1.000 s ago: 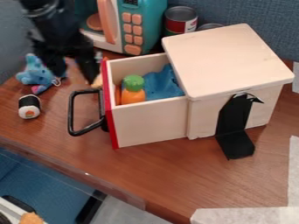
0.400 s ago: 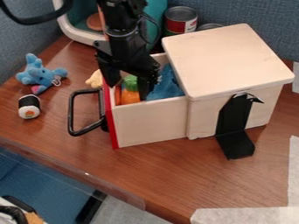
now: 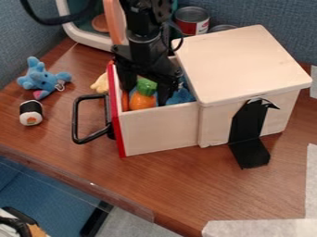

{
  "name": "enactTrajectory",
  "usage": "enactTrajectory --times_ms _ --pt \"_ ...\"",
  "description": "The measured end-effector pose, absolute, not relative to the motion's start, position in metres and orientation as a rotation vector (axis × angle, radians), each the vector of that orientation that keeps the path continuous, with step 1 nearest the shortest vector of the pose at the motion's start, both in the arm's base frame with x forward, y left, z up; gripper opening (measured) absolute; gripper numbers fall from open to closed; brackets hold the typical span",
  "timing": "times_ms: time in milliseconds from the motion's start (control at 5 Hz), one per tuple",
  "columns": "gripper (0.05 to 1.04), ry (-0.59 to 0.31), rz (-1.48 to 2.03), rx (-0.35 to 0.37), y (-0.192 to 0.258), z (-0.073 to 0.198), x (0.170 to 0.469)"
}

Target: Remove the bottle from the drawer and put it on top of the drawer

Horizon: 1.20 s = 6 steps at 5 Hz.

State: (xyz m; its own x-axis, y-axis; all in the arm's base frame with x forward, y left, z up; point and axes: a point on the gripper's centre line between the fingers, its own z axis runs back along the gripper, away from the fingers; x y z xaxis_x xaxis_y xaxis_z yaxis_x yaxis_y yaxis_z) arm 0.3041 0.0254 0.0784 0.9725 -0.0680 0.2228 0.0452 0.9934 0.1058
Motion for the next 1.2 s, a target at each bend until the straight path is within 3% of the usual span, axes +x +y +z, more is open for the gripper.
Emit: enactTrajectory --times_ms 200,400,600,800,1000,1200 --pt "0.955 -0.231 -0.055 0.102 0.025 0.082 0.306" --pt "0.666 -0.203 -0.045 0.102 0.027 0.072 0.307" --pt "0.544 -0.190 -0.032 0.120 0.031 0.067 0.309" --pt "0.544 -0.180 -0.025 0.134 0.033 0.065 0.310" --pt "0.544 -0.155 -0.018 0.092 0.033 0.079 0.307" --pt "0.544 -0.238 -0.011 0.011 0.031 0.133 0.315"
